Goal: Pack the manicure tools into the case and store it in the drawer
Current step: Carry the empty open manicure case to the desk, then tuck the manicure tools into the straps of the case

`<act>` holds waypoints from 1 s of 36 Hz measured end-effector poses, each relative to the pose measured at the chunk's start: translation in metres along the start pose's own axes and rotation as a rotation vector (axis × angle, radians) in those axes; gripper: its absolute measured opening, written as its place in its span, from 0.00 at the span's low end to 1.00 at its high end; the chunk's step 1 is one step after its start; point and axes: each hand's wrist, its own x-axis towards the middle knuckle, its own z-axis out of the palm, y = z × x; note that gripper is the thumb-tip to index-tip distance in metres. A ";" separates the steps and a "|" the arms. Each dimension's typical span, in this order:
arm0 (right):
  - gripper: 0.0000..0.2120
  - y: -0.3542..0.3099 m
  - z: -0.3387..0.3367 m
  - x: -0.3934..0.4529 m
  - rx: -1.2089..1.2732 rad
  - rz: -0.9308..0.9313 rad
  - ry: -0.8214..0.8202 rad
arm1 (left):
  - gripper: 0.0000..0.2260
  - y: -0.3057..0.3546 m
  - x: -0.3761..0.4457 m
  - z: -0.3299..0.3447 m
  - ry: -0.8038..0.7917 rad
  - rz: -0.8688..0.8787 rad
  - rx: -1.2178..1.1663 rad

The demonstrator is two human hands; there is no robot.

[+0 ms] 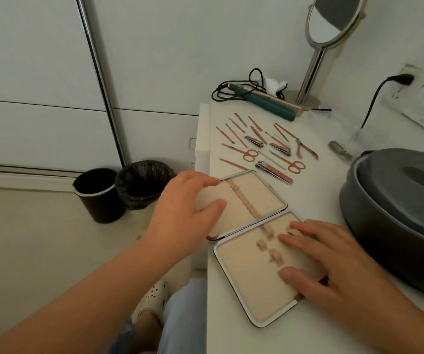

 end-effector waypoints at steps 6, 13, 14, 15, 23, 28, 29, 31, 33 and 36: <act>0.30 -0.003 0.004 0.000 -0.015 0.041 0.042 | 0.16 0.000 -0.022 0.009 -0.182 0.066 0.123; 0.33 -0.014 -0.003 -0.004 -0.054 0.053 0.012 | 0.21 -0.003 -0.013 0.007 -0.341 0.109 0.233; 0.34 -0.014 -0.005 -0.003 -0.073 0.055 -0.009 | 0.20 -0.003 -0.009 0.006 -0.373 0.120 0.233; 0.35 -0.015 -0.009 -0.002 -0.096 0.060 -0.034 | 0.20 -0.003 -0.005 0.005 -0.409 0.132 0.239; 0.21 -0.042 -0.056 0.040 -0.267 0.132 -0.134 | 0.19 -0.009 0.010 0.006 -0.501 0.208 0.186; 0.16 -0.044 -0.077 0.108 -0.421 0.192 -0.182 | 0.18 -0.015 0.013 0.008 -0.502 0.167 0.122; 0.15 -0.040 -0.078 0.125 -0.427 0.221 -0.185 | 0.18 -0.016 0.013 0.008 -0.502 0.162 0.109; 0.14 -0.025 -0.078 0.161 -0.449 0.298 -0.186 | 0.18 -0.017 0.014 0.007 -0.509 0.169 0.092; 0.12 -0.006 -0.077 0.188 -0.475 0.380 -0.182 | 0.19 -0.019 0.015 0.006 -0.504 0.181 0.092; 0.08 0.020 -0.075 0.211 -0.511 0.483 -0.165 | 0.20 -0.021 0.015 0.007 -0.491 0.206 0.100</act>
